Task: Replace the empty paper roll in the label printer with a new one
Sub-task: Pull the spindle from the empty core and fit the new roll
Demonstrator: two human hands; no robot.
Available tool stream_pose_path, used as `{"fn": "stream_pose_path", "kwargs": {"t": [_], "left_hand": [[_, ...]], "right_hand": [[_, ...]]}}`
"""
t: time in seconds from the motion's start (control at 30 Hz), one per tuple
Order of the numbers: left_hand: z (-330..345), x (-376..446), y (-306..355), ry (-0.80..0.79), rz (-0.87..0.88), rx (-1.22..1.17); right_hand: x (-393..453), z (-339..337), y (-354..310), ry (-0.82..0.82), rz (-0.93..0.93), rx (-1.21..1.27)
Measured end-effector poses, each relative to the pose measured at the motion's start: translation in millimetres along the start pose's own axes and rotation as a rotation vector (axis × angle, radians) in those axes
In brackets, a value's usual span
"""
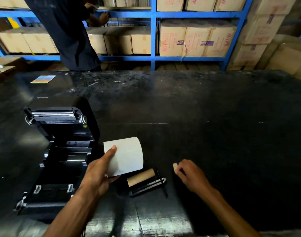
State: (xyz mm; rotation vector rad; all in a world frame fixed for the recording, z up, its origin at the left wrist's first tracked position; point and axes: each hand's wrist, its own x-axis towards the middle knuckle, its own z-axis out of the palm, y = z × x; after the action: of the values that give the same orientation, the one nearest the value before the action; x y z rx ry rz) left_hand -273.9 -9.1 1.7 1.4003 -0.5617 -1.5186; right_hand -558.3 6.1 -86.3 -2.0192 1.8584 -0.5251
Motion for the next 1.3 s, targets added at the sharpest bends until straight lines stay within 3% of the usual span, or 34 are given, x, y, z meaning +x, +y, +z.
{"fn": "stream_pose_path", "kwargs": {"t": [0.17,0.5,0.6,0.73,0.83,0.97,1.2,1.3], "left_hand": [[0.0,0.9,-15.8,-0.014,-0.032,-0.006],[0.3,6.4,-24.8,0.018,-0.041,-0.023],[1.0,6.3,-24.6,0.02,-0.035,-0.028],[1.2,4.7,-24.5,0.019,-0.04,-0.04],[-0.9,3.5,-25.2,0.023,-0.05,-0.045],[-9.7,4.0,-25.5,0.017,-0.06,-0.048],[-19.2,8.1,-24.0,-0.045,-0.071,-0.106],[-18.2,8.5,-26.4,-0.081,-0.093,-0.158]], "right_hand": [[-24.9,21.7,6.8,-0.046,-0.189,-0.426],[-55.4,40.4,-5.5,0.122,-0.141,-0.335],[-40.5,33.6,-8.7,0.135,0.016,-0.158],[-25.2,48.5,-27.5,0.018,0.289,0.266],[-19.5,64.7,-33.7,0.008,0.333,0.297],[-12.8,59.3,-32.7,0.002,0.391,0.608],[14.9,-3.2,-5.7,0.418,0.529,0.941],[20.5,-13.7,-12.1,0.447,0.541,1.073]]}}
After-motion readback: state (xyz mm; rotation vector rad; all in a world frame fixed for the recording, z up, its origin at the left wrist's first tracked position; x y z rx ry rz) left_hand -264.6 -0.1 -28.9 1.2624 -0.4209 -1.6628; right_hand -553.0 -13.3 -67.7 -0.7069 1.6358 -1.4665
